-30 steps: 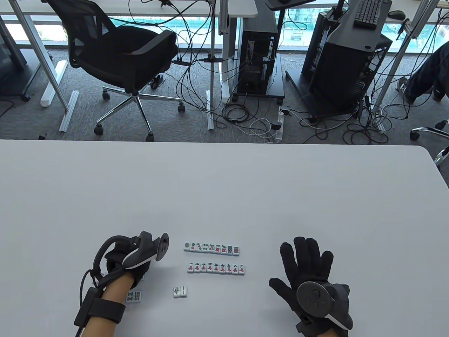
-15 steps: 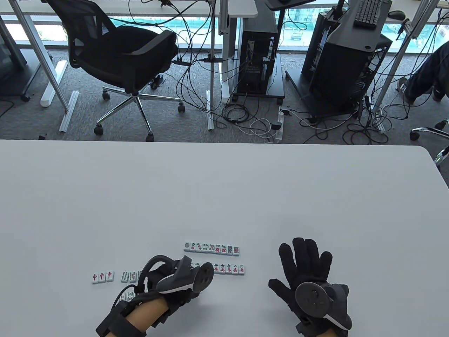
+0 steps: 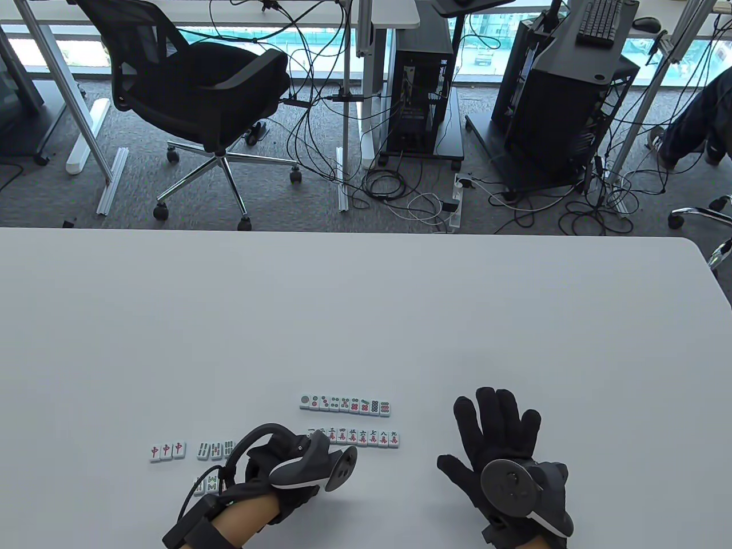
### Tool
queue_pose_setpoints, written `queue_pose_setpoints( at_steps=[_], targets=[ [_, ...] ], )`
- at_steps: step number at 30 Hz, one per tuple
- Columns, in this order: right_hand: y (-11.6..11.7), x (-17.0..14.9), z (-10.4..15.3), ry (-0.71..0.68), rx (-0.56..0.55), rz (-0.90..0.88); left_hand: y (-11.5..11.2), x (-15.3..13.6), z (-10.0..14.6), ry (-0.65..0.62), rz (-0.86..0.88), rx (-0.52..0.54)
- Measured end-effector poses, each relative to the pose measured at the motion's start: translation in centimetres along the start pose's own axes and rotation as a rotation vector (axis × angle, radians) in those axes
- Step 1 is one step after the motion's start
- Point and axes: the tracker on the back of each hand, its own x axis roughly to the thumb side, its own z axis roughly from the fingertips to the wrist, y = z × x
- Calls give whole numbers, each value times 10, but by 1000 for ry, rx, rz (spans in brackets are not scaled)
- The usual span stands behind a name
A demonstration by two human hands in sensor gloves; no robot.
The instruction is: Mahjong suit sorting
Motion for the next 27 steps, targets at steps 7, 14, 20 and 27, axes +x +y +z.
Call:
queue_pose_setpoints(
  at_steps=[7,14,20,27],
  targets=[
    [1,0,0,2,5,-3,19,-46,24,124,40,60],
    [1,0,0,5,6,3,5,-115,42,298,89,76],
    [1,0,0,5,9,6,-37,-139,47,392,32,-36],
    [2,0,0,7,14,8,-66,-140,45,361,39,-99]
  ],
)
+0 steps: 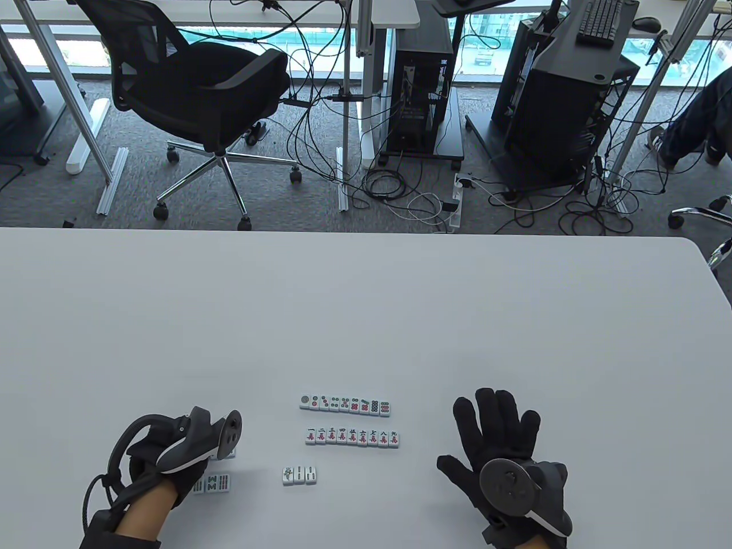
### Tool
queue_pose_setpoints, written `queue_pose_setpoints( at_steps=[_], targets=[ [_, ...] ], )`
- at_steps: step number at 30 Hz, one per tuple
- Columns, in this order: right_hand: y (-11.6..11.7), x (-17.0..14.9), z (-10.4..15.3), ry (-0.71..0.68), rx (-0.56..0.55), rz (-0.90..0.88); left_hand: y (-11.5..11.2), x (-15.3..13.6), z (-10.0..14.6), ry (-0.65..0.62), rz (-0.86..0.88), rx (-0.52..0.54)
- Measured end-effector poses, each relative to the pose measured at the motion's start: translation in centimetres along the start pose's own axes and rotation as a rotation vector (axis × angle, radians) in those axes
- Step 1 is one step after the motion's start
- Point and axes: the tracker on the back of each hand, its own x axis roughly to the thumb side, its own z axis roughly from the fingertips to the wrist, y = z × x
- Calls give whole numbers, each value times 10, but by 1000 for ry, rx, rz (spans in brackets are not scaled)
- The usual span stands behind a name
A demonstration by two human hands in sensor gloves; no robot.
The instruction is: Mahjong suit sorting
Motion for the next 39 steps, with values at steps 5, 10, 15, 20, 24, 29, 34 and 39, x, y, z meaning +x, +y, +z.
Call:
queue_pose_setpoints(
  at_steps=[5,10,15,20,24,29,34,39],
  targets=[
    [0,0,0,1,1,-1,-8,0,-4,-19,45,20],
    [0,0,0,0,-1,-3,-3,-5,-6,11,45,-10],
    [1,0,0,-3,-2,-11,29,1,0,47,86,88],
    [1,0,0,-5,-2,-9,69,54,15,-117,267,189],
    [1,-1,0,-5,-3,-10,84,101,22,-230,250,199],
    [1,0,0,-9,-6,-18,82,142,23,-299,208,143],
    [1,0,0,-12,-8,-21,78,154,18,-270,125,141],
    [2,0,1,-12,-8,-24,72,158,16,-270,79,111]
  ],
)
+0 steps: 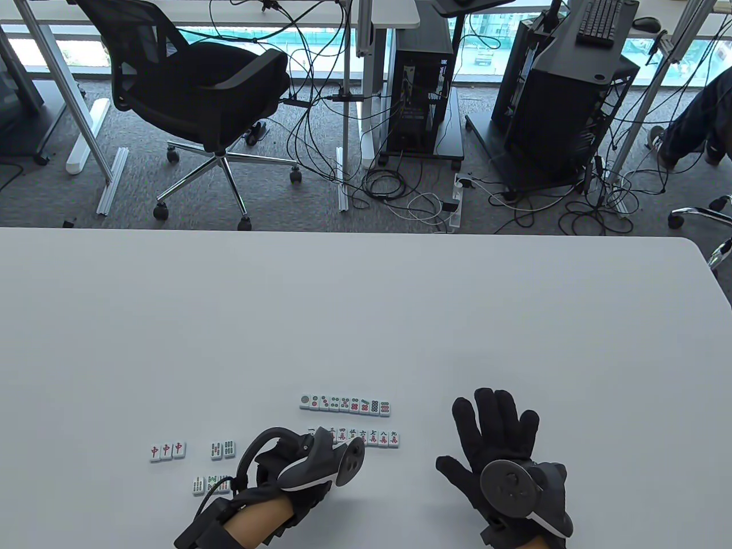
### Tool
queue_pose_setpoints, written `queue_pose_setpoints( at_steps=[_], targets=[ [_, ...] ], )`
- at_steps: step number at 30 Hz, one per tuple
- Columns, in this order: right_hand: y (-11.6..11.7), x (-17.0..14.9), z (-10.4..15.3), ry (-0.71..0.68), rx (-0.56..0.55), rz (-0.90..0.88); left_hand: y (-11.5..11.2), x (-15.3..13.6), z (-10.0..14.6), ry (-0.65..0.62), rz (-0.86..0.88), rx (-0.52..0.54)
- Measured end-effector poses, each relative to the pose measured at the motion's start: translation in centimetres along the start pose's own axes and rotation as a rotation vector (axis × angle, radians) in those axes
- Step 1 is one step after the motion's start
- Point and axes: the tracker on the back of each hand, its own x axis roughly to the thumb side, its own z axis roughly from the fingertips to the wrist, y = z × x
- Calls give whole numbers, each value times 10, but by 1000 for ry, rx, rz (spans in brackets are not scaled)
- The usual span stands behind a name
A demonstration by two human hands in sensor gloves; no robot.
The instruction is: Mahjong suit sorting
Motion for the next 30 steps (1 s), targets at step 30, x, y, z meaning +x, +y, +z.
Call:
queue_pose_setpoints(
  at_steps=[30],
  targets=[
    [1,0,0,8,13,20,-33,-140,34,348,-15,-82]
  ],
)
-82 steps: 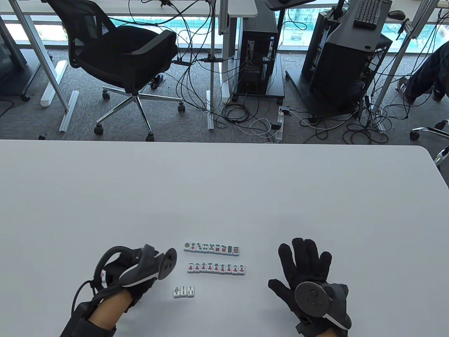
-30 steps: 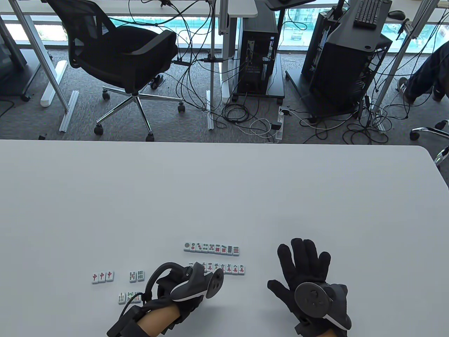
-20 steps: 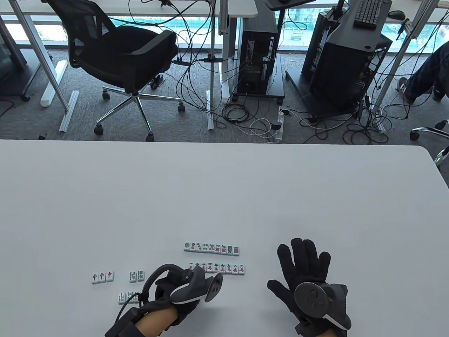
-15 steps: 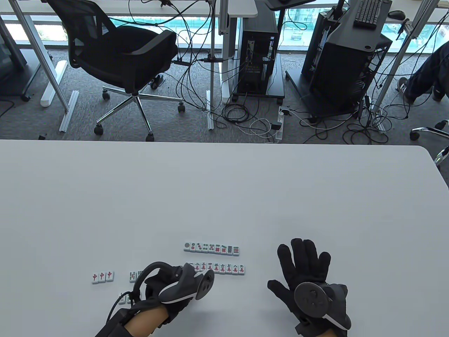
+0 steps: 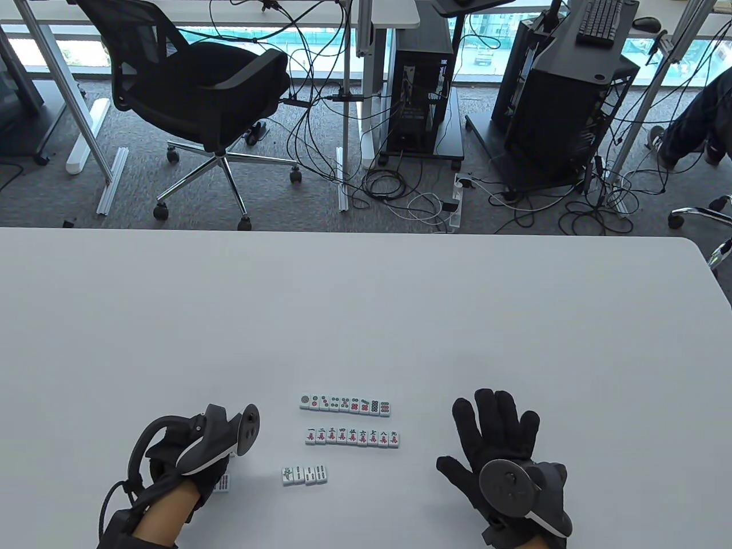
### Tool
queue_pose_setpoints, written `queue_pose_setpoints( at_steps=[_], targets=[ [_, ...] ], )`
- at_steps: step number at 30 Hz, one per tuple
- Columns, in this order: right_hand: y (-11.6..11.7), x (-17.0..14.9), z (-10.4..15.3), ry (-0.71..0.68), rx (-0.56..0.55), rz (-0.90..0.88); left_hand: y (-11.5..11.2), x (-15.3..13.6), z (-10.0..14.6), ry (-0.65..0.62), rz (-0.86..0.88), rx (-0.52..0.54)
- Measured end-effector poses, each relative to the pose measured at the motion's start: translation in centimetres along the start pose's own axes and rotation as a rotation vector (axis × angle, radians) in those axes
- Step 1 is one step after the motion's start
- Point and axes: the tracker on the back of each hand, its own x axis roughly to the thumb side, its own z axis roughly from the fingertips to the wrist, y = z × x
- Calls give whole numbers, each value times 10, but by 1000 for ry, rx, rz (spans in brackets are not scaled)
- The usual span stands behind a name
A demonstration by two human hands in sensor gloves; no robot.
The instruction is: Mahjong suit sorting
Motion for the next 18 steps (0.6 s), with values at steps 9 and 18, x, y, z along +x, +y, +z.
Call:
queue_pose_setpoints(
  at_steps=[9,18],
  targets=[
    [0,0,0,2,1,-1,-22,3,-14,-11,-25,-28],
    [0,0,0,3,1,-5,2,-4,-17,82,4,33]
  ],
)
